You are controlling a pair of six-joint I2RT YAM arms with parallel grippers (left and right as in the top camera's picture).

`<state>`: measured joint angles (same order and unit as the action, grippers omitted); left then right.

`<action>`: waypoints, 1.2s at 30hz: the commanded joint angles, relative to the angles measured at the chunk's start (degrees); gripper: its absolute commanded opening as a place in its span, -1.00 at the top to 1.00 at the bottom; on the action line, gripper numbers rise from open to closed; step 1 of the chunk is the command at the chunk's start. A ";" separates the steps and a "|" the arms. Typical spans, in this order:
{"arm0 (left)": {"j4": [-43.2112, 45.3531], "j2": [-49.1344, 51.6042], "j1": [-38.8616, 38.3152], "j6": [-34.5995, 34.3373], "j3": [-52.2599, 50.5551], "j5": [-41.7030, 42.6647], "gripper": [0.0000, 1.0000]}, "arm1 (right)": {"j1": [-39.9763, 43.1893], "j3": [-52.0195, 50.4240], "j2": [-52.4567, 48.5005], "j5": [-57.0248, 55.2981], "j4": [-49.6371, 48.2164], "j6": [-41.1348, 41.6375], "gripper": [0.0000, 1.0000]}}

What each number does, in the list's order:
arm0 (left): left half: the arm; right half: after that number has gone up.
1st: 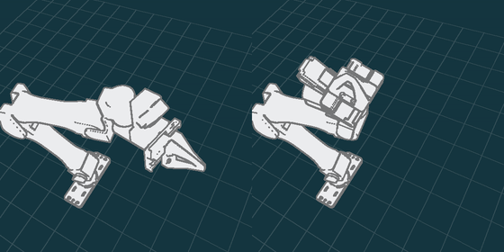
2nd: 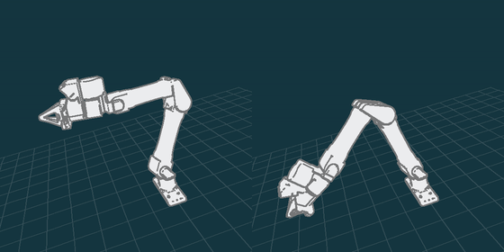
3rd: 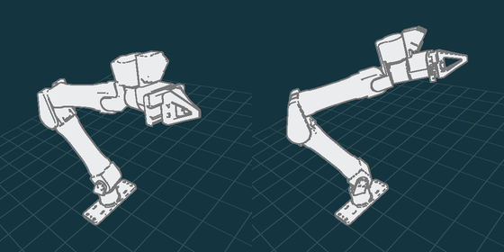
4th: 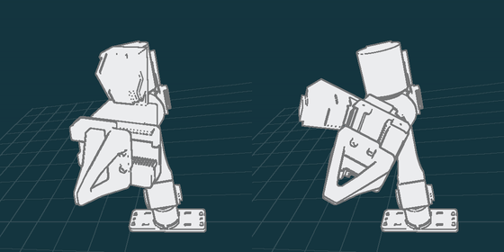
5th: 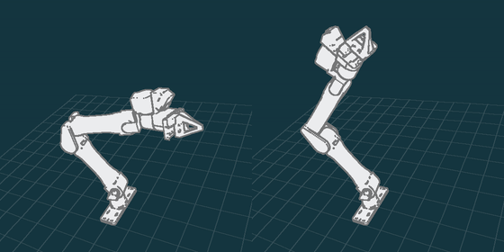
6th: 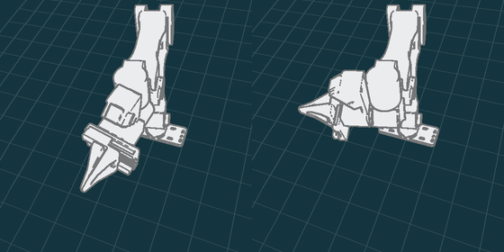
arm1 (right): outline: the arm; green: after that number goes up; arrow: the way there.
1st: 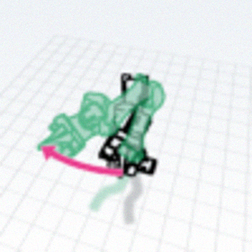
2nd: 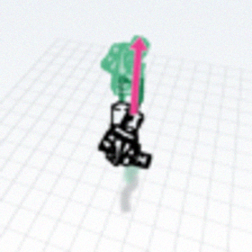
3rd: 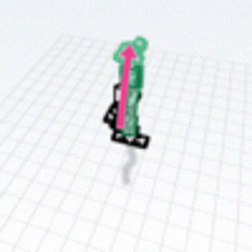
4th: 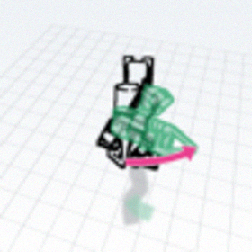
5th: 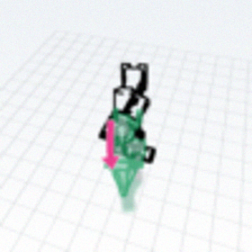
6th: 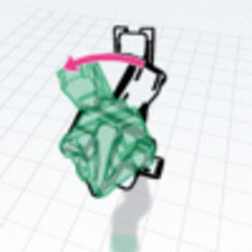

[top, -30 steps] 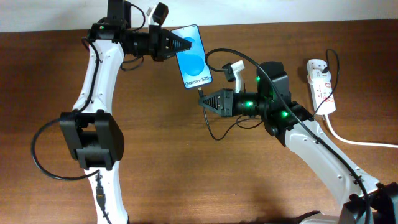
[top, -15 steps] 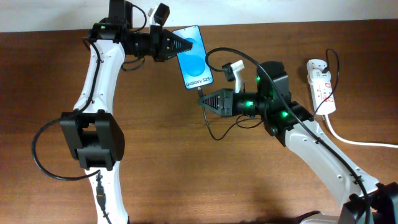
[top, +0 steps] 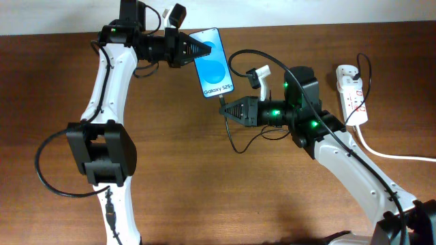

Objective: Plug charger to phone and switch on socket
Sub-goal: 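Push the cable plug up into the phone's bottom port with the right gripper, then lower the phone flat onto the table and open both grippers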

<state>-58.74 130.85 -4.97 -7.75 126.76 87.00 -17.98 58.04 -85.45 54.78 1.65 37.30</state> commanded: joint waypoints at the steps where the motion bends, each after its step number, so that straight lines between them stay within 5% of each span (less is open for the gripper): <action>1: -0.31 -0.35 -0.66 -0.26 0.79 2.99 1.00 | 0.74 -0.09 -0.11 -1.22 -0.42 -0.35 0.92; 33: -0.48 -0.33 -4.87 -0.26 0.79 1.73 1.00 | 3.45 3.04 -1.95 -1.62 -6.99 1.81 0.91; 36: -0.46 -0.35 -4.83 -0.26 0.79 1.70 1.00 | 4.26 3.04 -1.92 0.55 -5.38 0.42 0.44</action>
<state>-58.54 130.85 -6.83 -8.12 127.09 85.34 -15.75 57.80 -87.02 57.23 -4.27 39.46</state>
